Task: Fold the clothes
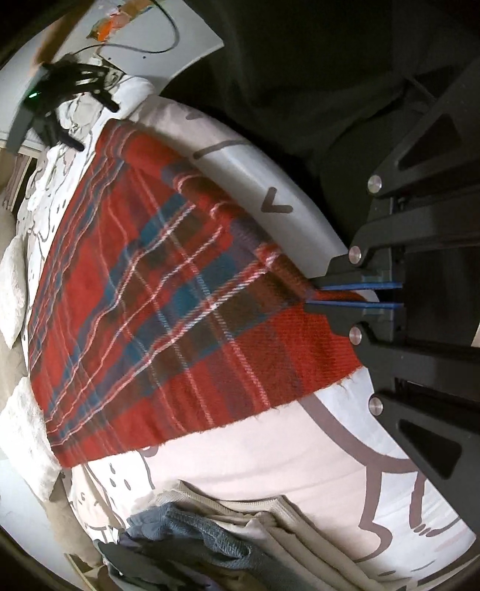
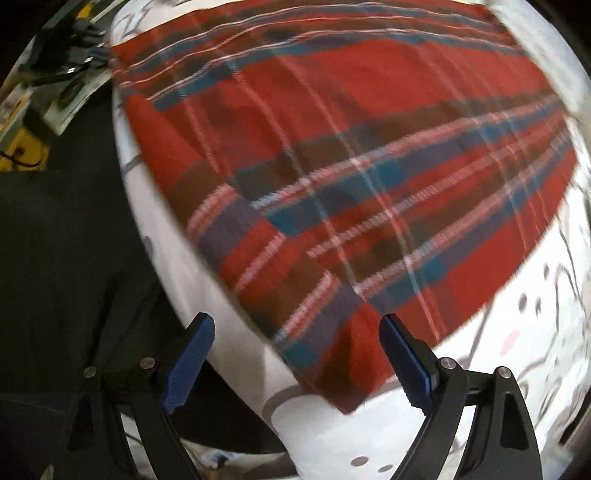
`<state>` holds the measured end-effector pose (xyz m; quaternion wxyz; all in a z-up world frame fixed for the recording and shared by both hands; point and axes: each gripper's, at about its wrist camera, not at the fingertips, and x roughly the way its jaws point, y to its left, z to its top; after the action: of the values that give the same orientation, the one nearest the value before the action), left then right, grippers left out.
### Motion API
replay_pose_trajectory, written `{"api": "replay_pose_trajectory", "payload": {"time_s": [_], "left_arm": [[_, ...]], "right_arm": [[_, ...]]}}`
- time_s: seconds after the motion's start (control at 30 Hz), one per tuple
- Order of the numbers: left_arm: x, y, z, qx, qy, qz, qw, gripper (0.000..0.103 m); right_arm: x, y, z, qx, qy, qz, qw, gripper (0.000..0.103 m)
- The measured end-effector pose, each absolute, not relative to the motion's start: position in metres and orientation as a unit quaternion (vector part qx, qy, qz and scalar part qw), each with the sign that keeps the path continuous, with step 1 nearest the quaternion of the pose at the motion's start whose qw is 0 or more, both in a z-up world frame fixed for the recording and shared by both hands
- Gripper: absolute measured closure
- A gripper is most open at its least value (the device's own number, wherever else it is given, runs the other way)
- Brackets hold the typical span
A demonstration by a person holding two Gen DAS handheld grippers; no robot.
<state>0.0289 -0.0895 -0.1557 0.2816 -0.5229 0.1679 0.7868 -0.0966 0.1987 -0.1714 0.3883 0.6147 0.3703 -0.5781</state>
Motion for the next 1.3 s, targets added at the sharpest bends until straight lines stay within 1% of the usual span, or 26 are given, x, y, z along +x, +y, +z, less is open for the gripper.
{"api": "replay_pose_trajectory", "payload": {"time_s": [0.17,0.3,0.37,0.5,0.67,0.87,1.03,1.1,1.2,1.3], "left_arm": [[0.026,-0.093,-0.162,-0.522,0.165,0.788,0.282,0.098],[0.027,-0.091,-0.161,-0.522,0.167,0.787,0.282,0.098],[0.027,-0.091,-0.161,-0.523,0.169,0.785,0.285,0.098],[0.023,-0.091,-0.163,-0.526,0.170,0.781,0.291,0.098],[0.020,-0.087,-0.164,-0.527,0.180,0.776,0.296,0.098],[0.022,-0.082,-0.164,-0.524,0.194,0.778,0.289,0.098],[0.031,-0.075,-0.166,-0.506,0.226,0.787,0.271,0.098],[0.037,-0.071,-0.166,-0.494,0.251,0.790,0.261,0.098],[0.047,-0.063,-0.169,-0.468,0.292,0.798,0.242,0.097],[0.060,-0.053,-0.174,-0.431,0.347,0.803,0.221,0.093]], "right_arm": [[-0.118,0.158,-0.188,0.643,0.384,-0.489,0.447,0.012],[-0.130,0.154,-0.225,0.697,0.395,-0.415,0.431,0.012],[-0.124,0.164,-0.235,0.725,0.394,-0.376,0.422,0.012],[-0.093,0.195,-0.218,0.749,0.348,-0.342,0.448,0.012],[-0.077,0.234,-0.189,0.756,0.274,-0.397,0.442,0.012],[-0.091,0.268,-0.152,0.694,0.235,-0.569,0.372,0.012],[-0.066,0.276,-0.151,0.588,0.258,-0.708,0.292,0.012],[-0.050,0.279,-0.158,0.561,0.276,-0.736,0.259,0.012],[-0.013,0.268,-0.172,0.516,0.341,-0.752,0.229,0.012],[0.015,0.255,-0.179,0.471,0.379,-0.769,0.208,0.012]]}}
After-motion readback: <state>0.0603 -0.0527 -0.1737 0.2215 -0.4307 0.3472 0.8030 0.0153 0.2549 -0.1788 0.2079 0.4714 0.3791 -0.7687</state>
